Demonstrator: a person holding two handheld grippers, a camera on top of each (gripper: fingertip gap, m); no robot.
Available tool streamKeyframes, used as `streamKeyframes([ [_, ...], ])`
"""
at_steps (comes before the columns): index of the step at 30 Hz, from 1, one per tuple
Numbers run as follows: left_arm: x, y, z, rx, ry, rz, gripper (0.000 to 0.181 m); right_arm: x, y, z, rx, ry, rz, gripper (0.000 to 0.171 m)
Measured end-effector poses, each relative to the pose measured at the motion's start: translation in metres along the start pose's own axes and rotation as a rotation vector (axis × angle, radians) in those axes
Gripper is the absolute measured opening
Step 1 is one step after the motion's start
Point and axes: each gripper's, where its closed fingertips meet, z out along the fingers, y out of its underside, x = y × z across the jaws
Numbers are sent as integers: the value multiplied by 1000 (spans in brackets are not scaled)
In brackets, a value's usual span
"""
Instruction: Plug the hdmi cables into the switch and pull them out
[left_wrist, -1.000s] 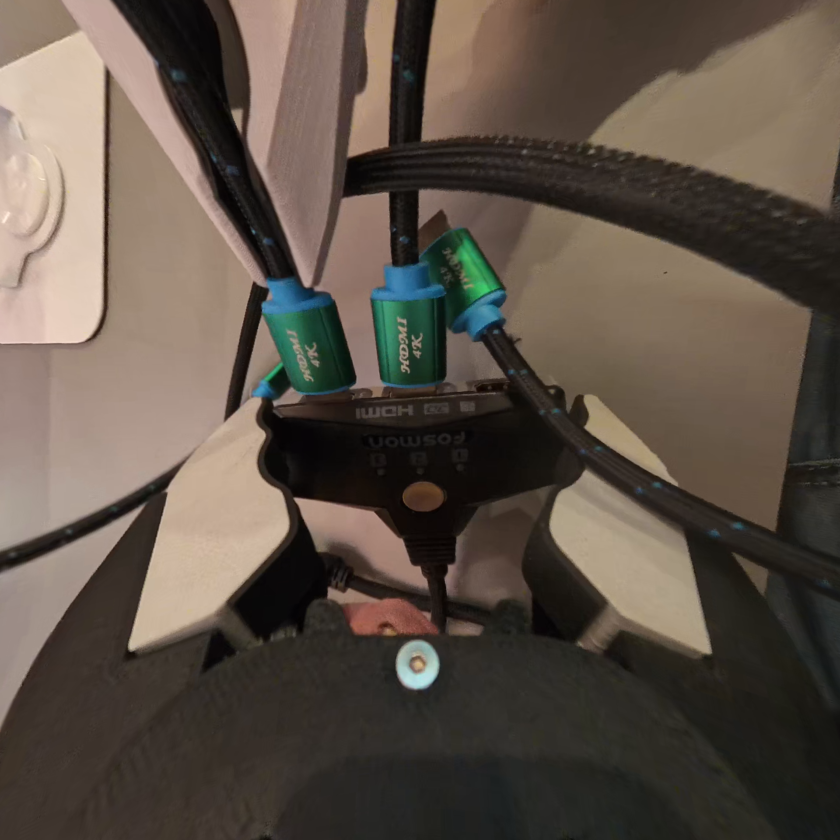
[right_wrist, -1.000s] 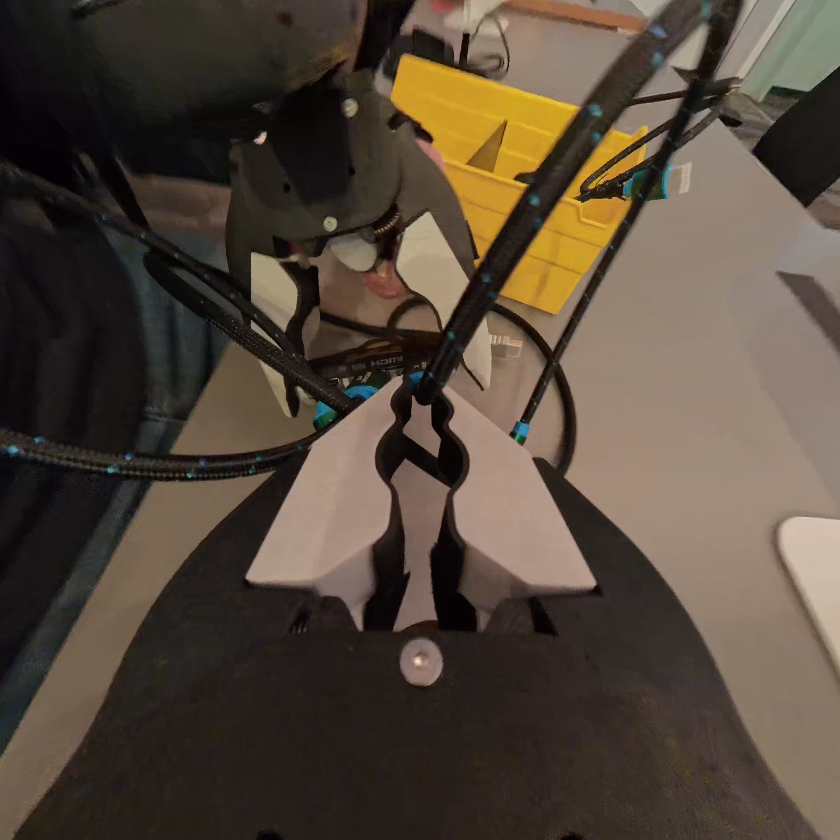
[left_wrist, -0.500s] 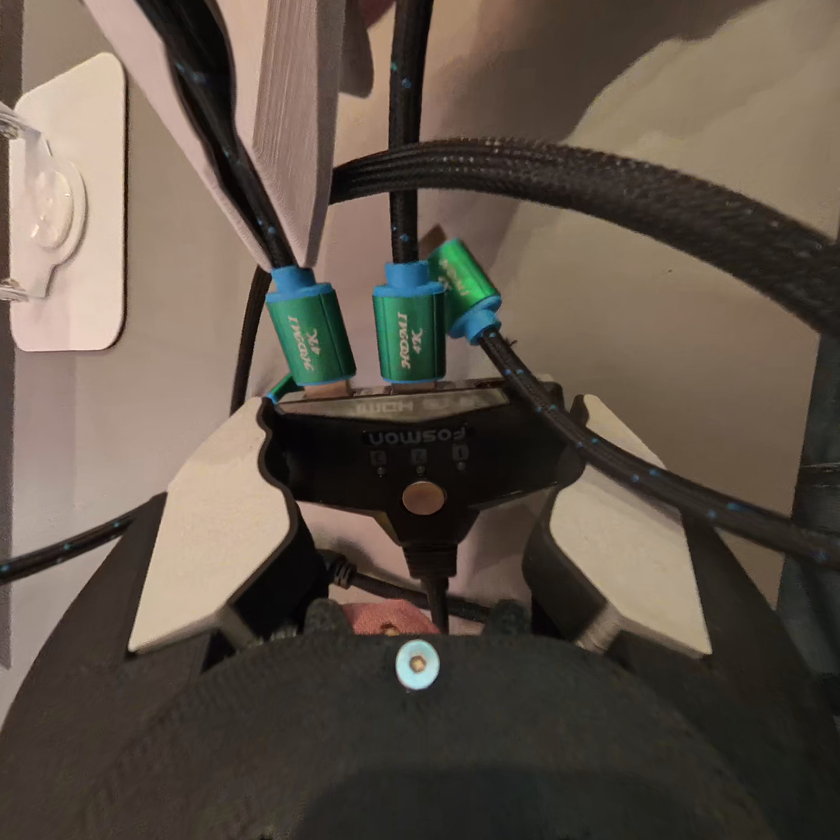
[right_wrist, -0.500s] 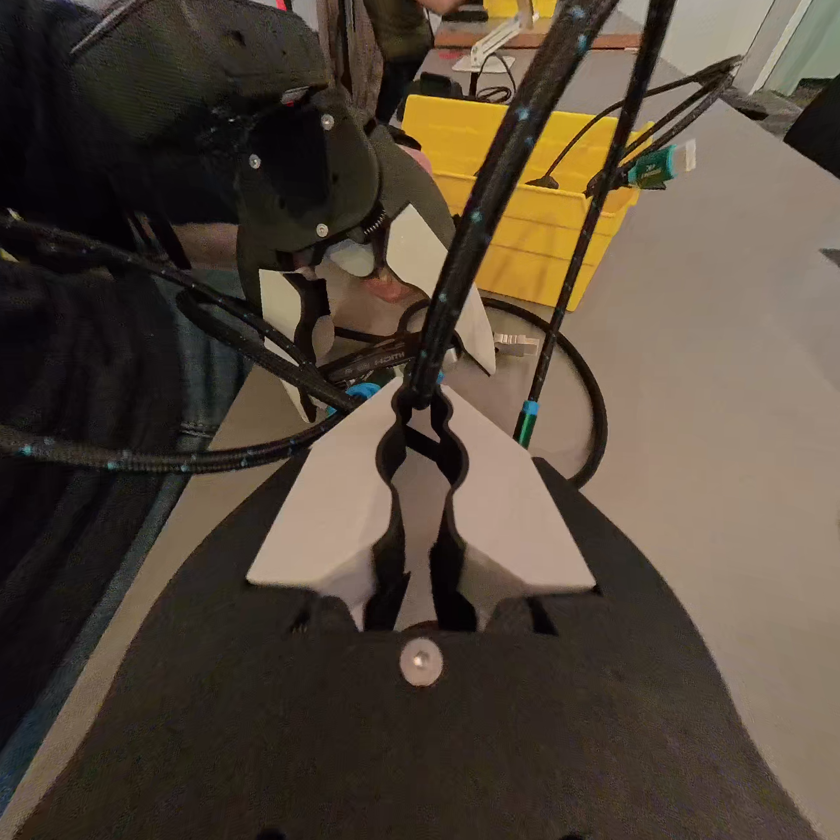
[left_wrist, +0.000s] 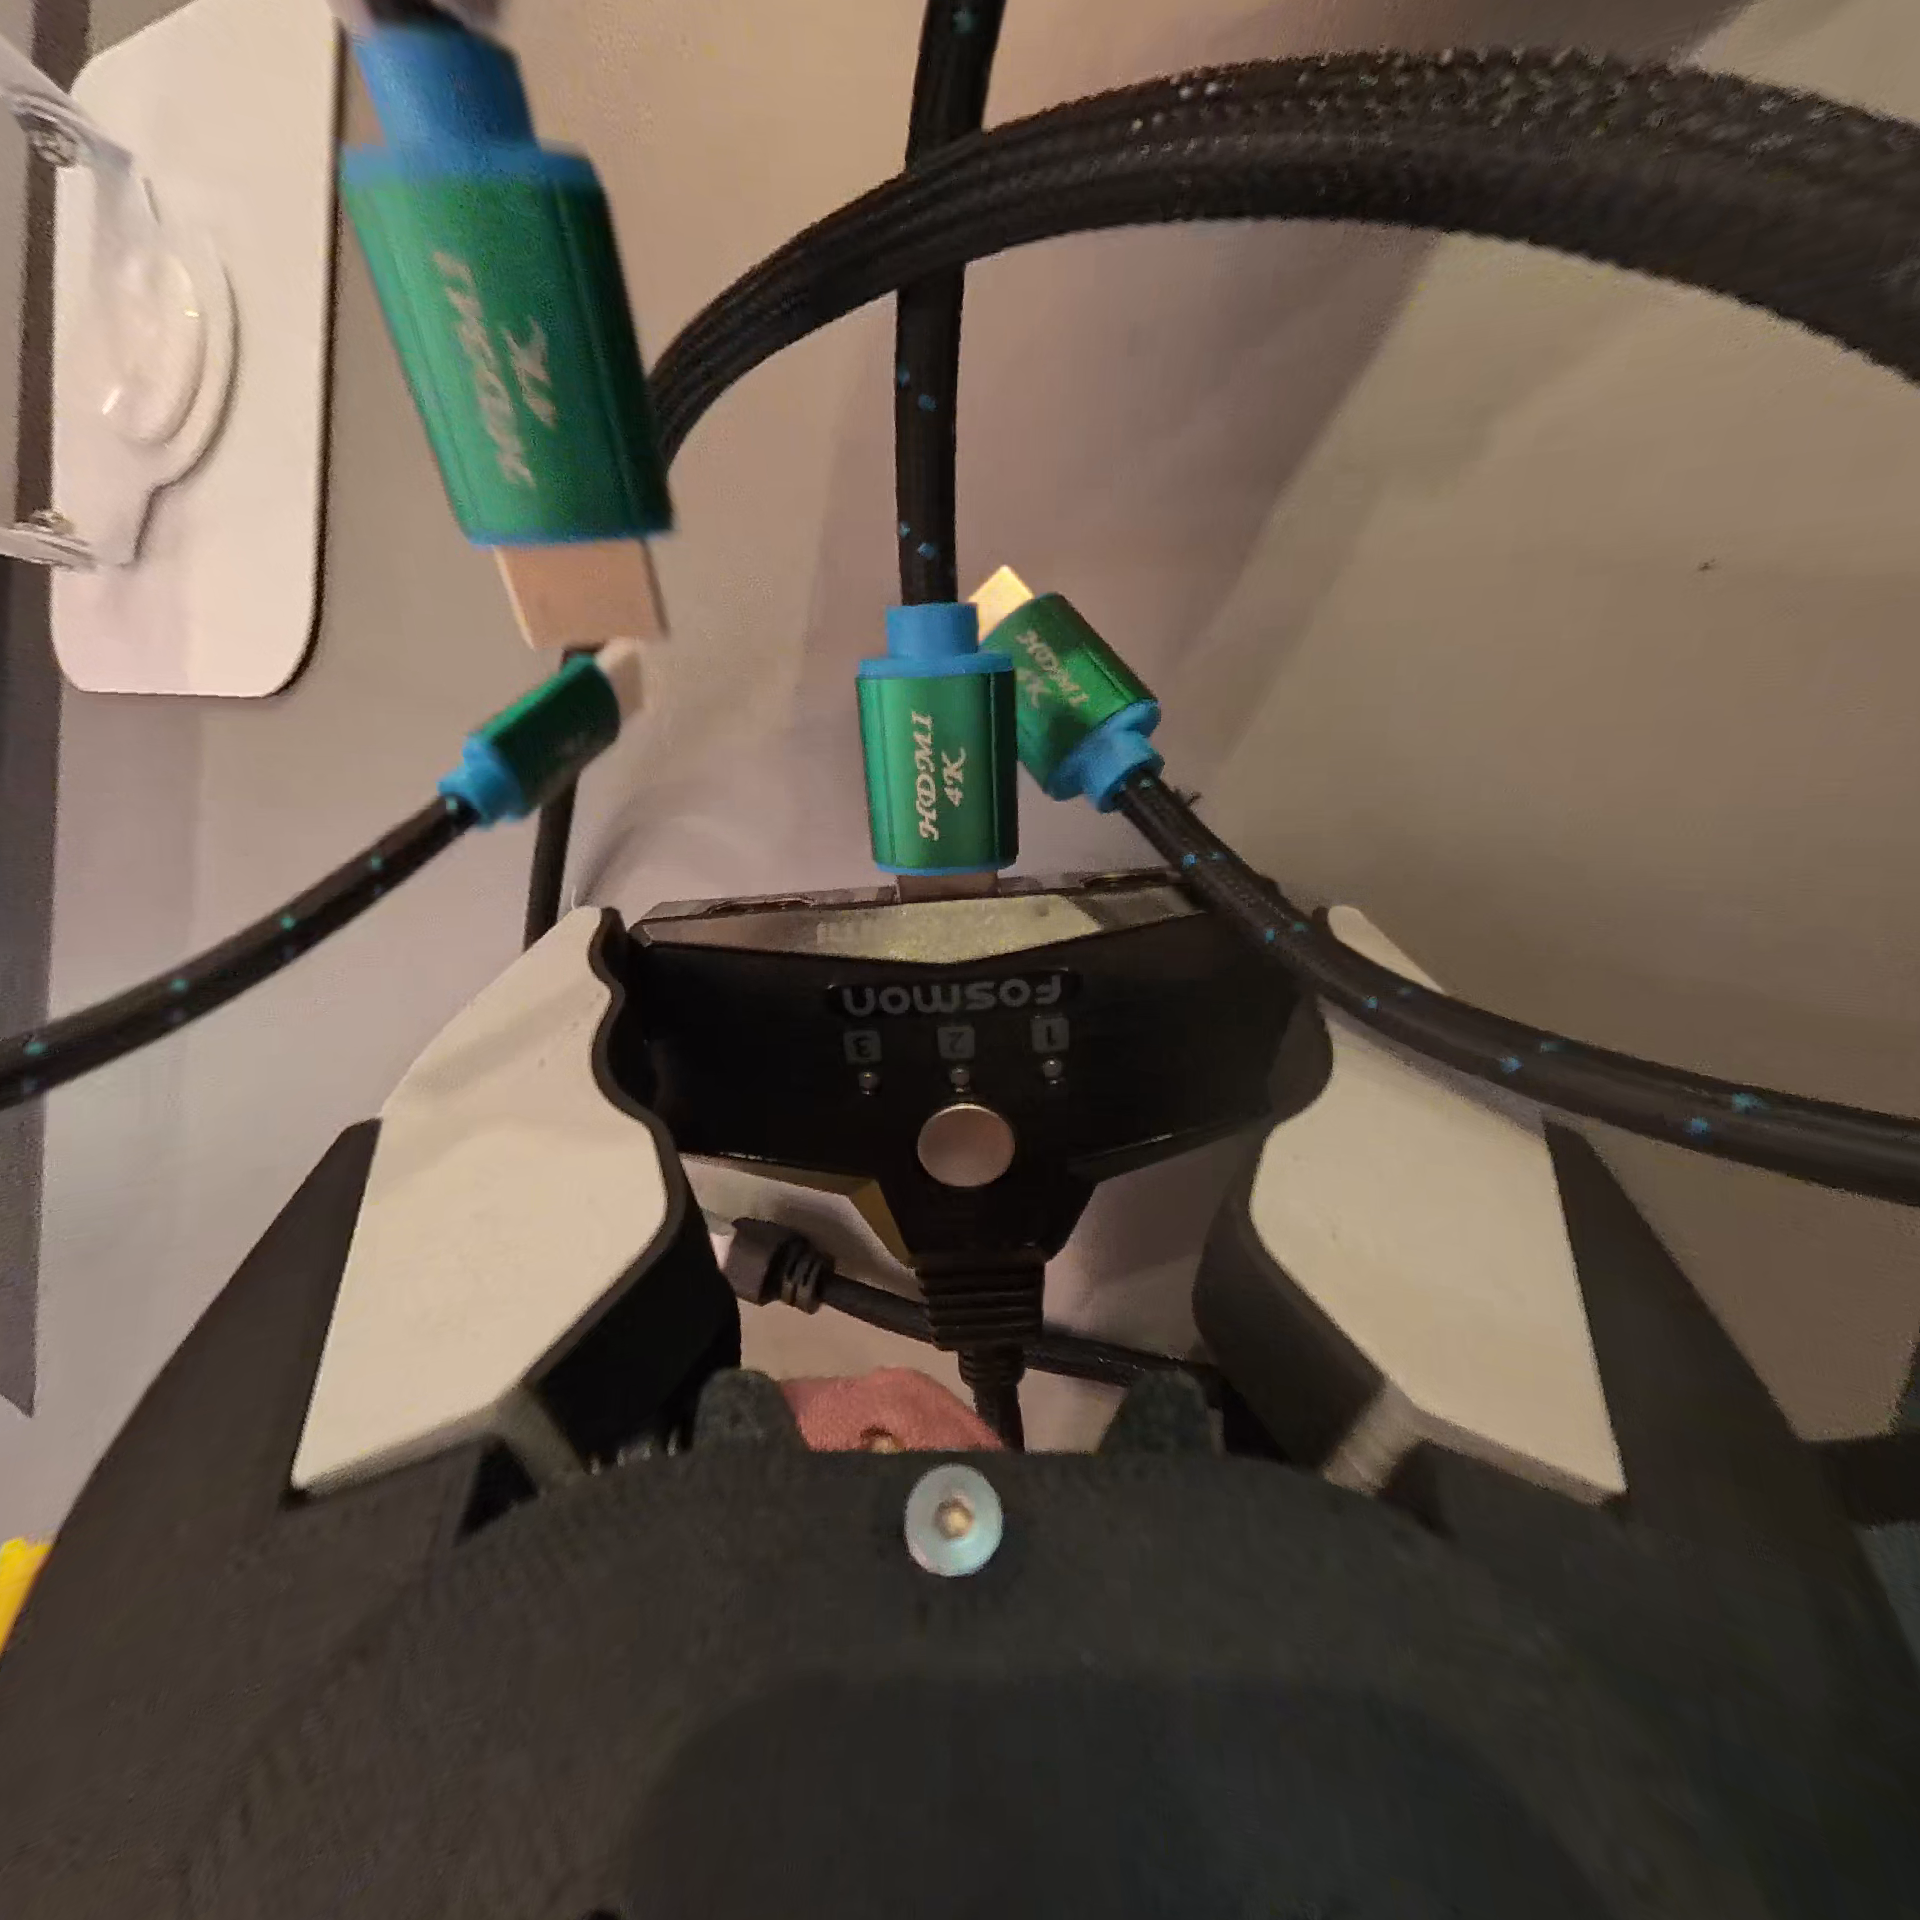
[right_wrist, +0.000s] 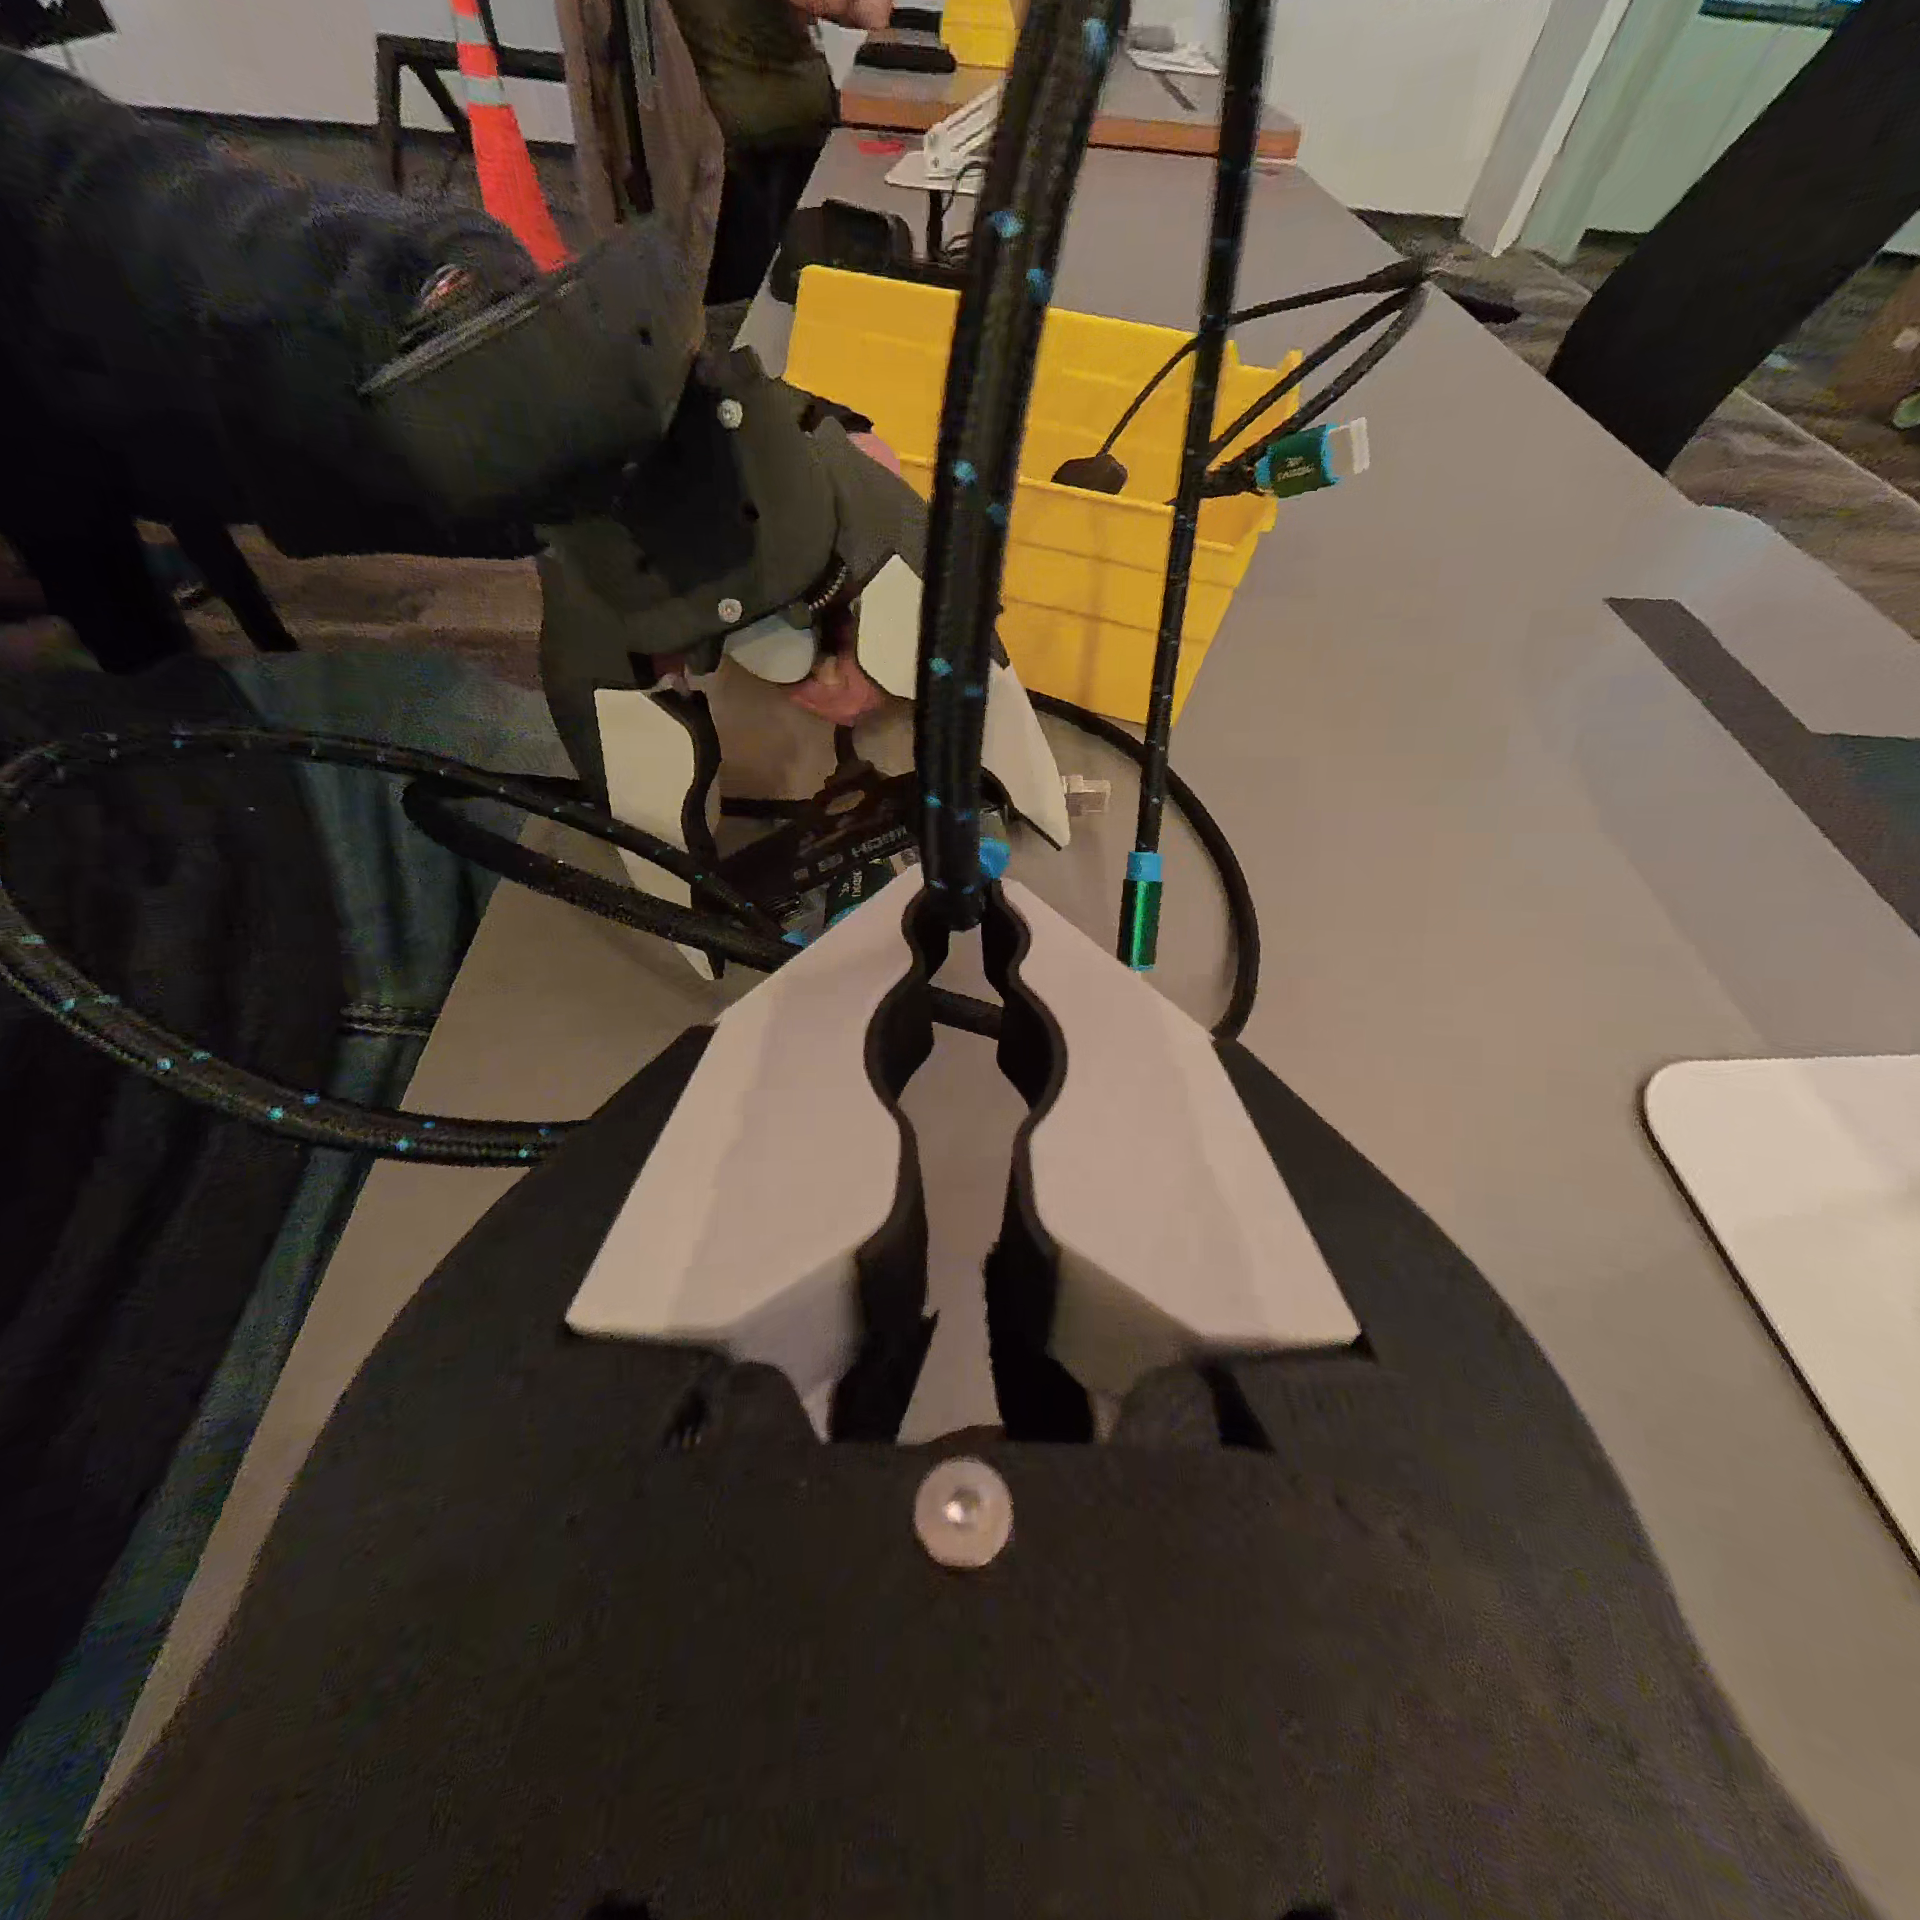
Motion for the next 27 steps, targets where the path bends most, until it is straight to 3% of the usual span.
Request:
streamKeyframes([
  [8, -4, 7, 3, -46, -24, 9, 116, 15, -41, -46, -21, 150, 54, 4],
  [14, -8, 11, 6, -67, -54, -2, 117, 4, -66, -136, -80, 312, 77, 4],
  [22, -13, 14, 9, -106, -79, 6, 117, -33, 14, -288, -210, 590, 325, 4],
  [27, -14, 9, 6, -98, -84, 1, 117, -54, 70, -331, -144, 667, 545, 5],
])
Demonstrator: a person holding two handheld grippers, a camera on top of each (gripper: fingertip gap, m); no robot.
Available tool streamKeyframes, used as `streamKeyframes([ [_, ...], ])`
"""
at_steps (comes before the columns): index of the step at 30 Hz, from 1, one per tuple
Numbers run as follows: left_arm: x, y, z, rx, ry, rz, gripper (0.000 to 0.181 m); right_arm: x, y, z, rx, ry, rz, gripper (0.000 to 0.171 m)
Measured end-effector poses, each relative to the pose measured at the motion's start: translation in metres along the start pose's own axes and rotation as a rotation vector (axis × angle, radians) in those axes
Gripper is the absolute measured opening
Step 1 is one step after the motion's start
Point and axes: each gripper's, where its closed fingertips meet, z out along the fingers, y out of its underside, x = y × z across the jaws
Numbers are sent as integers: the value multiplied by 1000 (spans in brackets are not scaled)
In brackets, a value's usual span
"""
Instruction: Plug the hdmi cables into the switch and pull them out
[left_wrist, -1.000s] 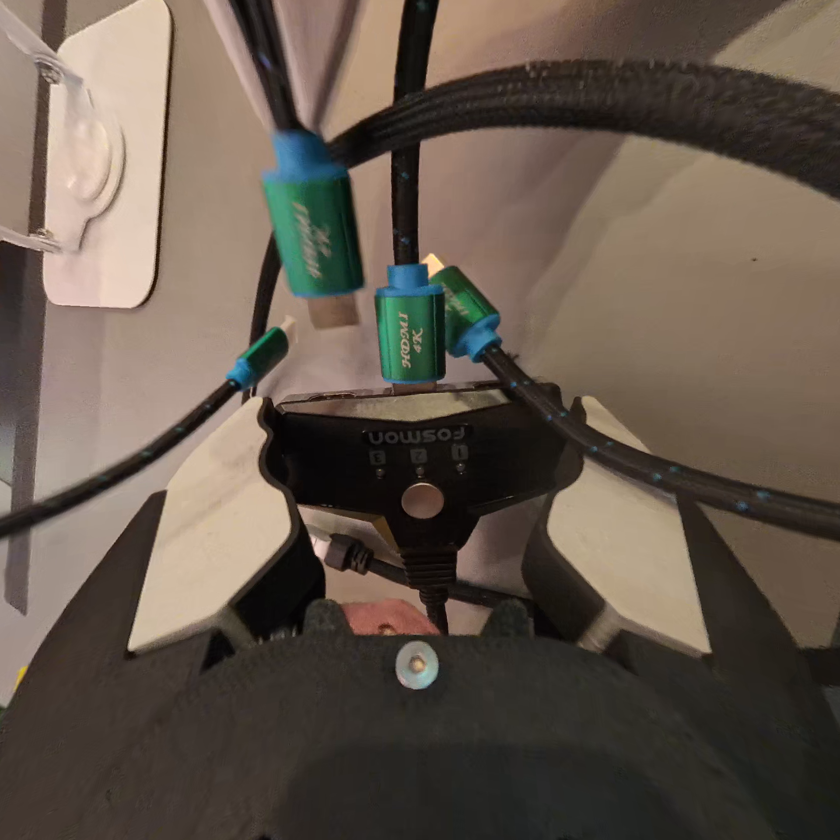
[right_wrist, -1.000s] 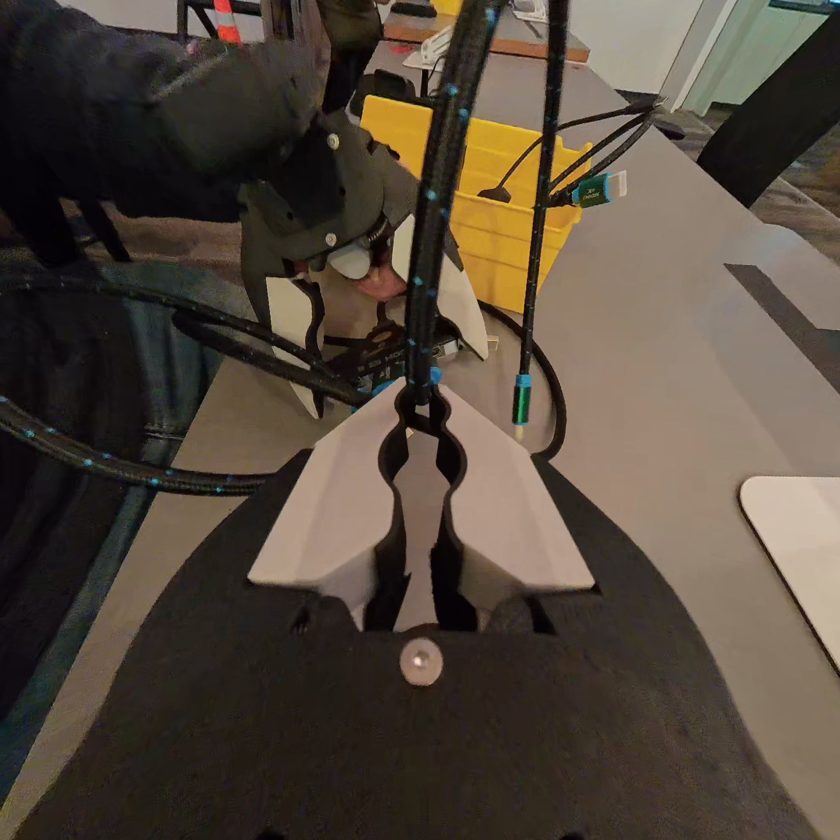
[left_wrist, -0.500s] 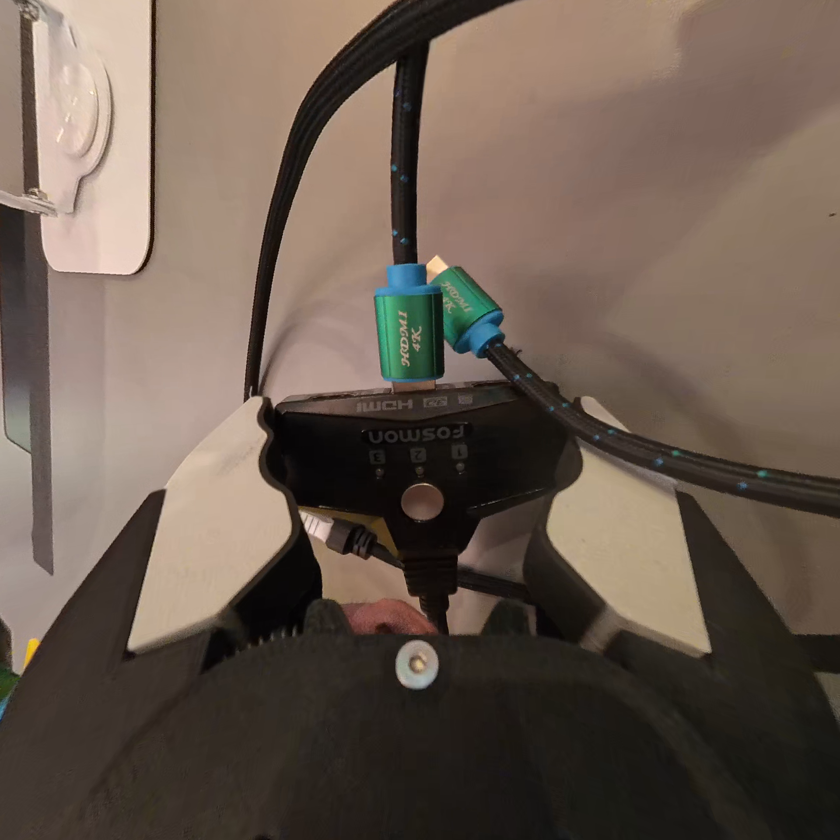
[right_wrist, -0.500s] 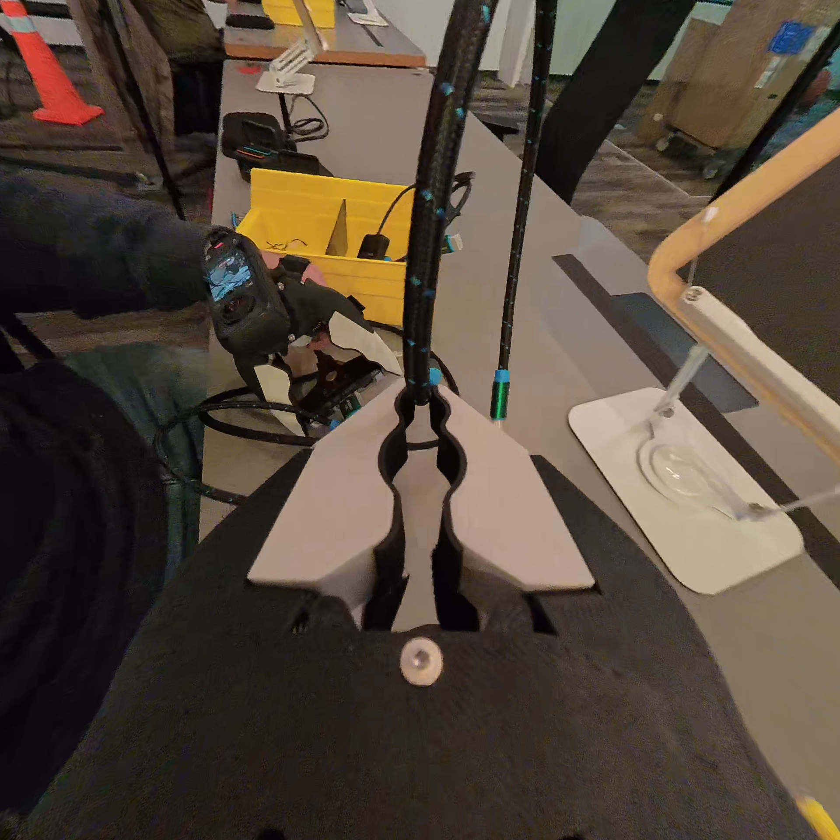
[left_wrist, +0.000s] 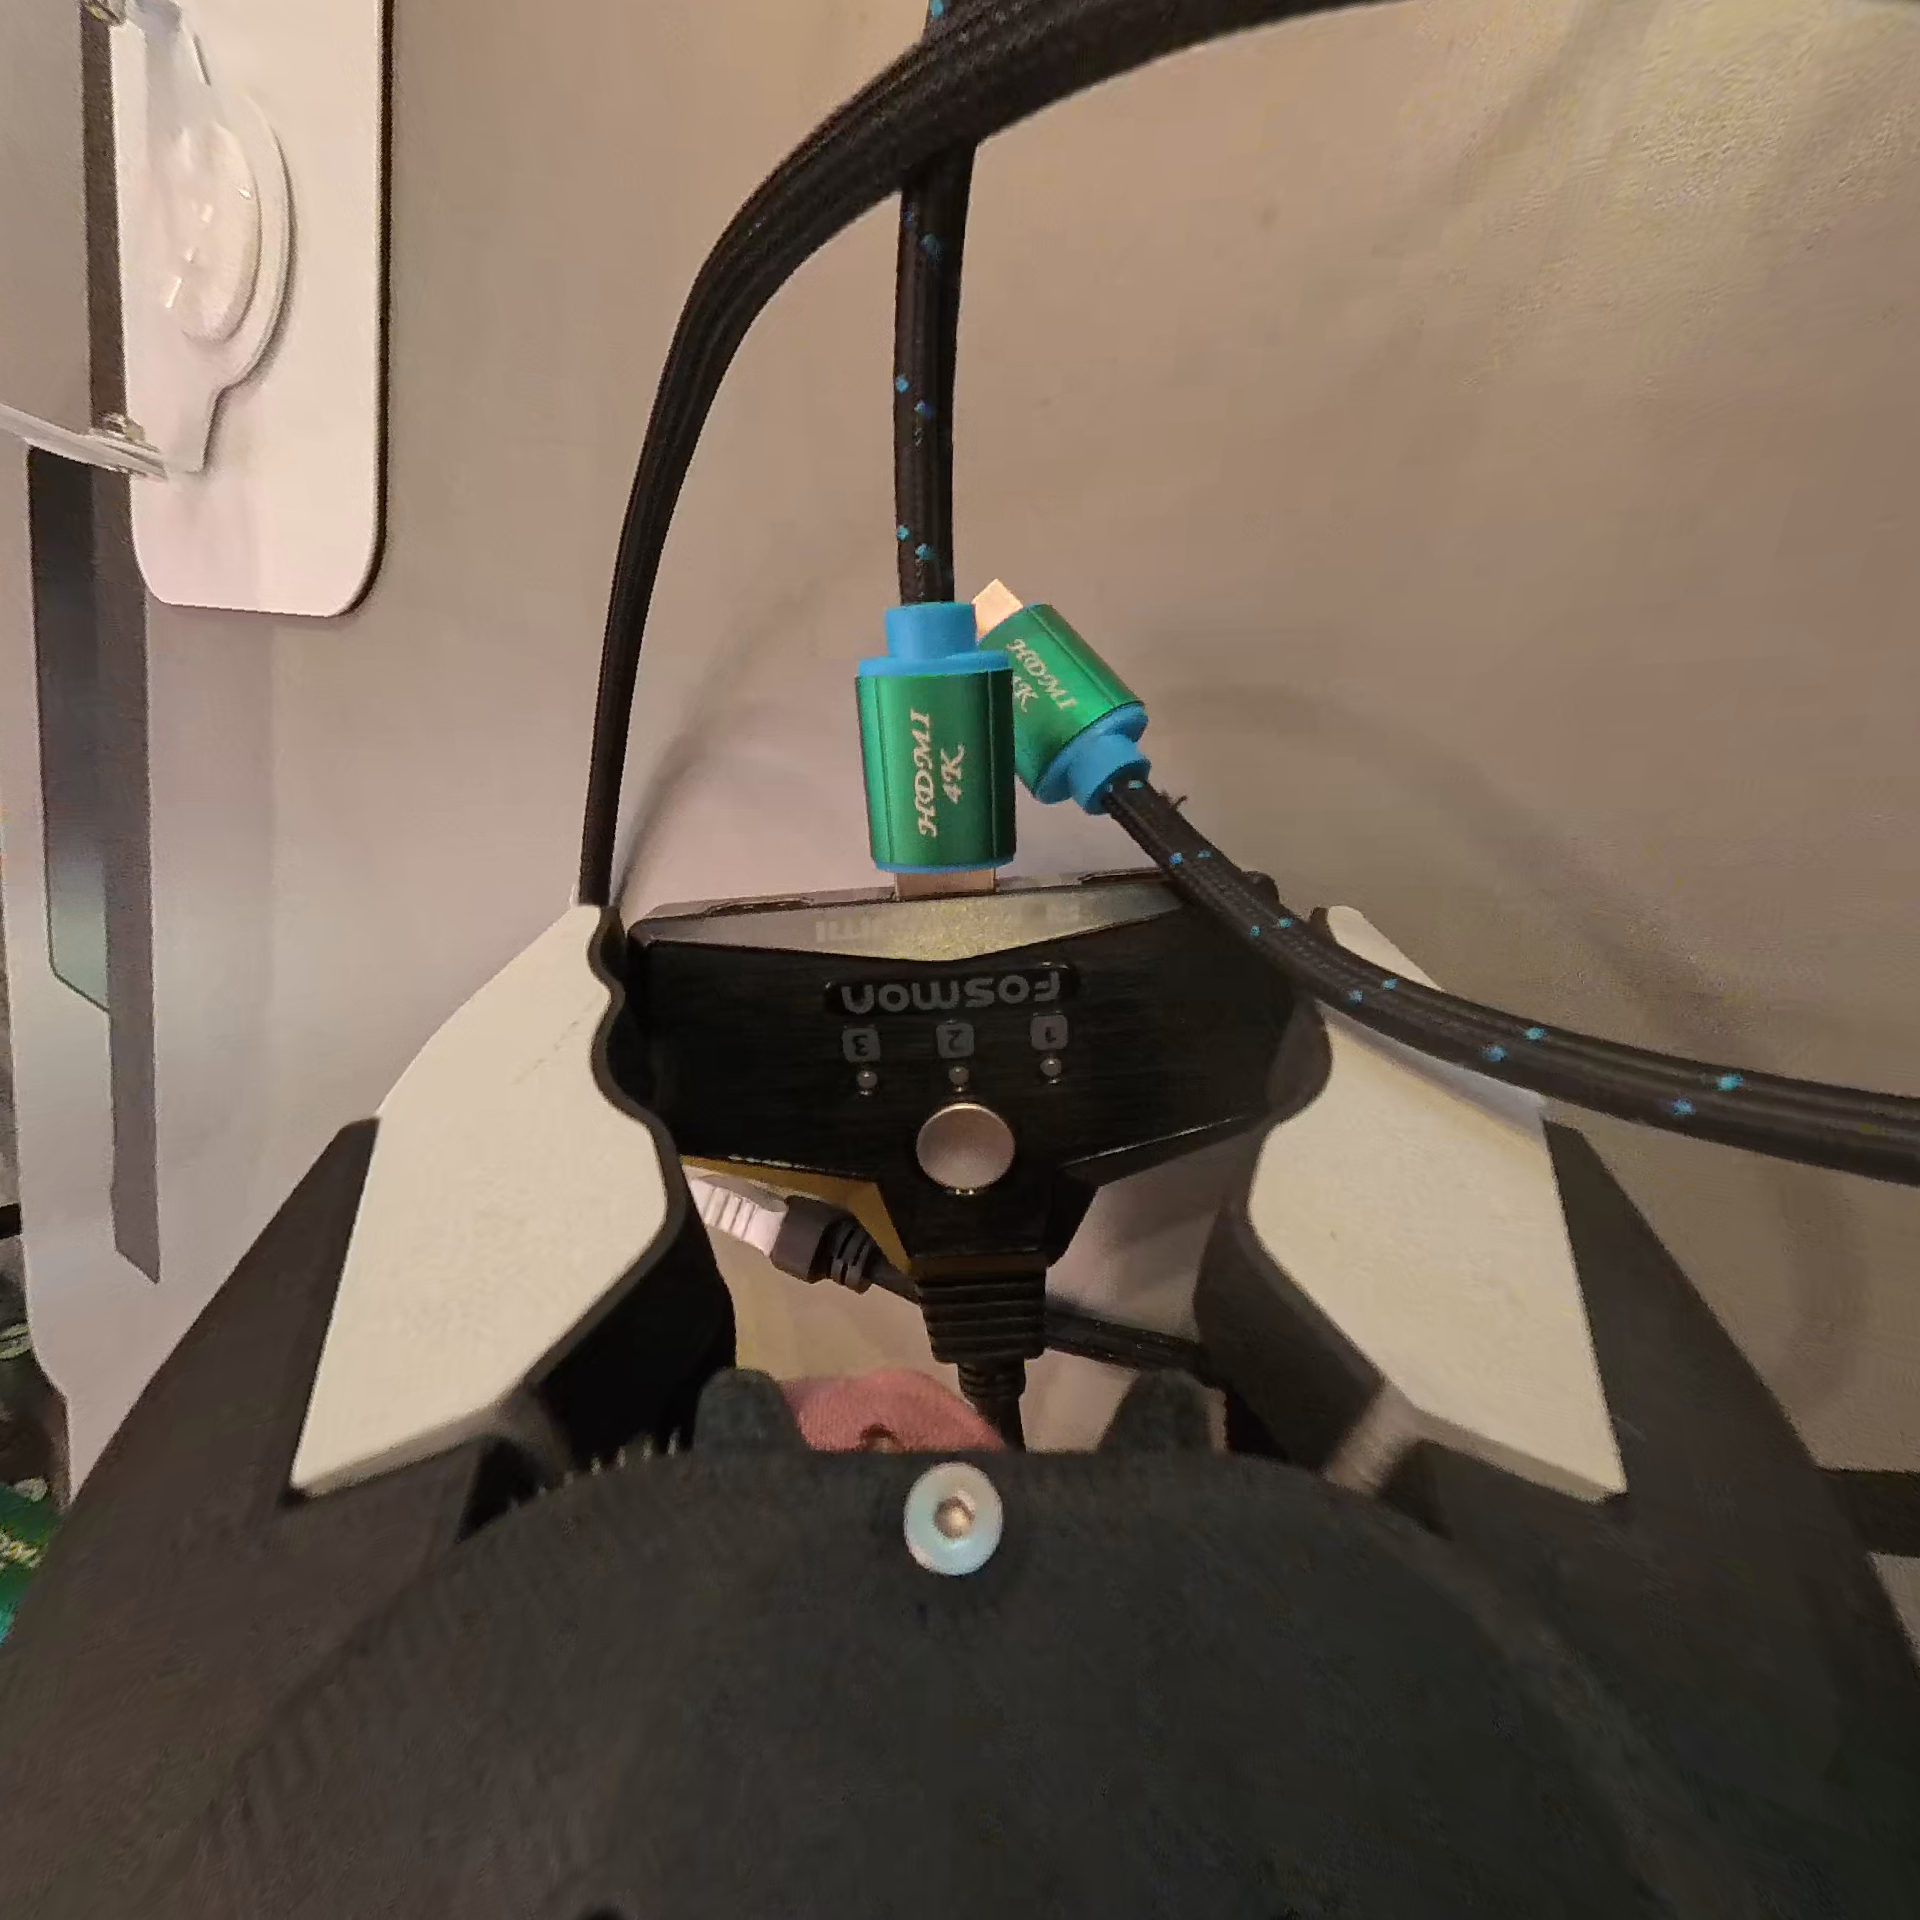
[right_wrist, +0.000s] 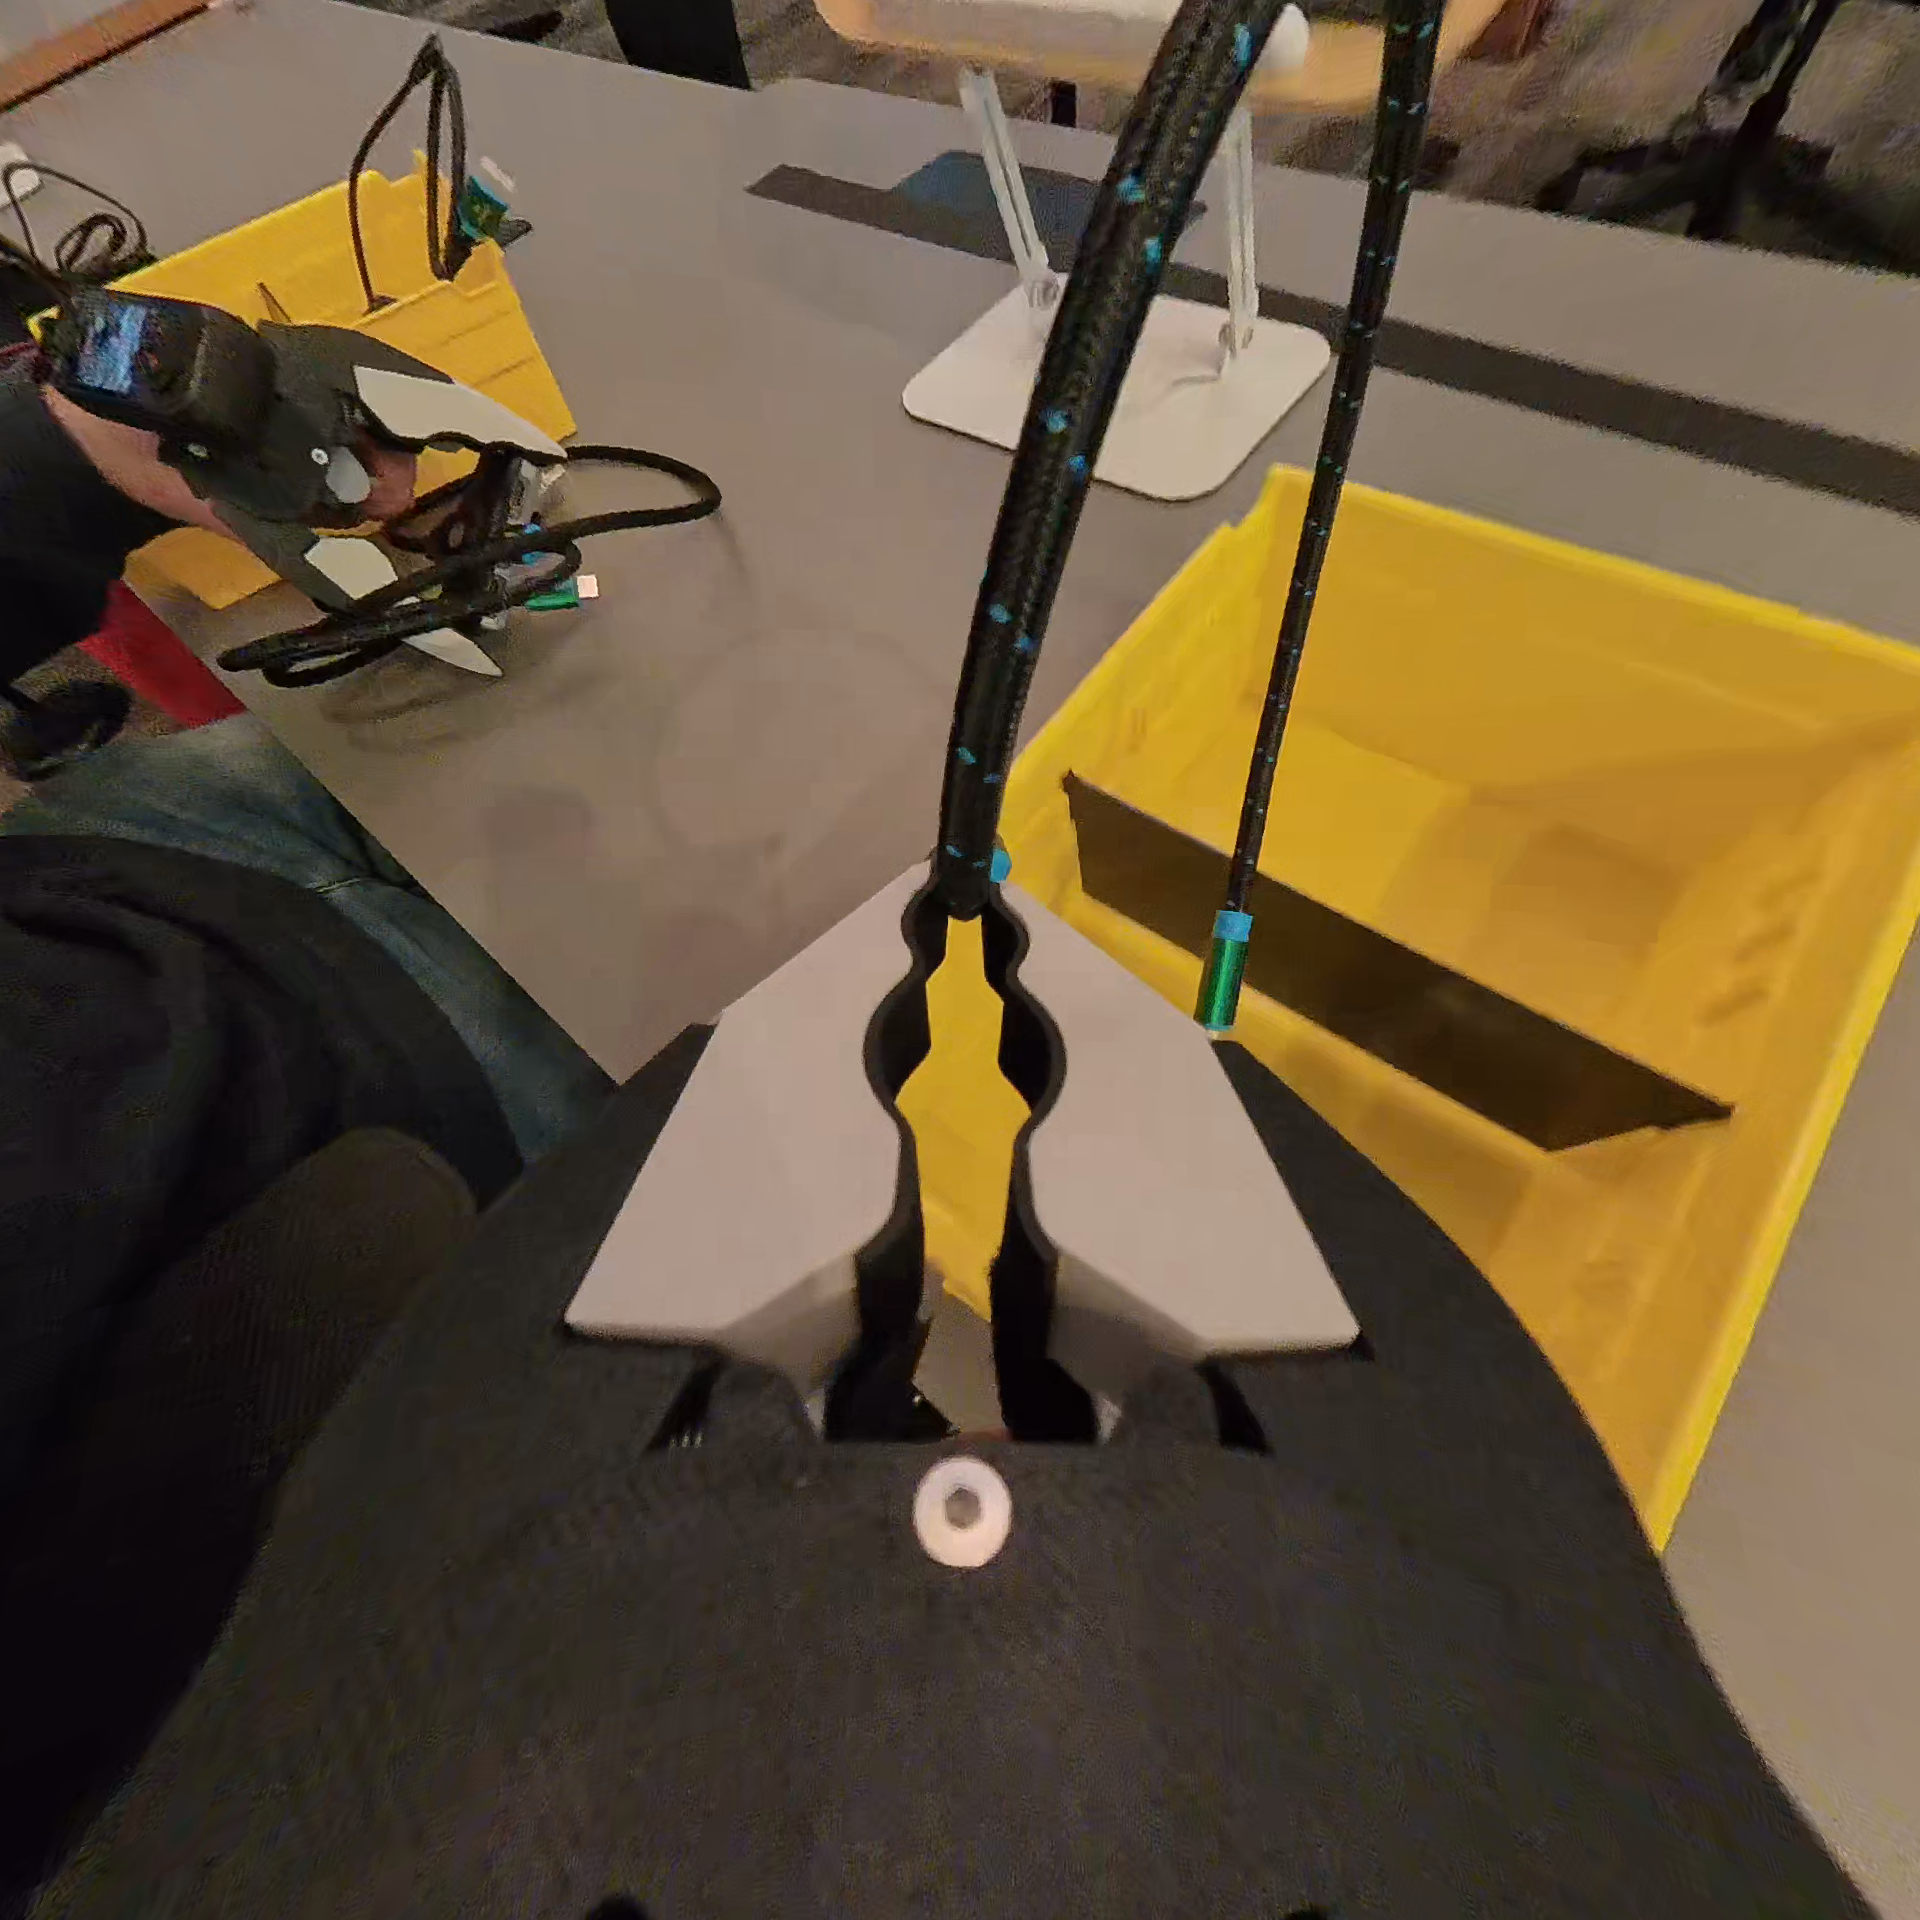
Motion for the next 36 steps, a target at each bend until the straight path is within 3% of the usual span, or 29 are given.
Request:
streamKeyframes([
  [5, 3, -2, 2, -8, 3, 3, 117, 16, 55, 19, -80, 3, 162, 4],
  [9, 7, -1, 4, -20, 14, 15, 117, 39, 106, 39, -272, 82, 243, 3],
  [11, 7, 0, 4, -26, 15, 18, 117, 44, 115, 42, -321, 125, 228, 22],
  [13, 7, 0, 3, -22, 17, 8, 117, 52, 118, 35, -369, 194, 204, 49],
  [15, 6, 0, 3, -18, 20, -1, 116, 57, 117, 27, -393, 226, 201, 62],
  [20, 6, 1, 3, -22, 24, 2, 117, 55, 130, 10, -539, 203, 183, 49],
  [22, 7, 1, 3, -25, 27, 3, 117, 61, 131, 4, -581, 233, 172, 51],
  [24, 6, 1, 2, -25, 24, 3, 117, 58, 130, 1, -607, 209, 175, 65],
  [28, 4, 0, 0, -21, 16, 1, 116, 49, 124, -10, -656, 181, 112, 78],
  [30, 4, 0, 0, -21, 18, 0, 117, 40, 124, -18, -690, 144, 84, 72],
  [36, 6, 0, 0, -27, 16, 12, 117, 9, 126, -37, -747, 18, -27, 77],
])
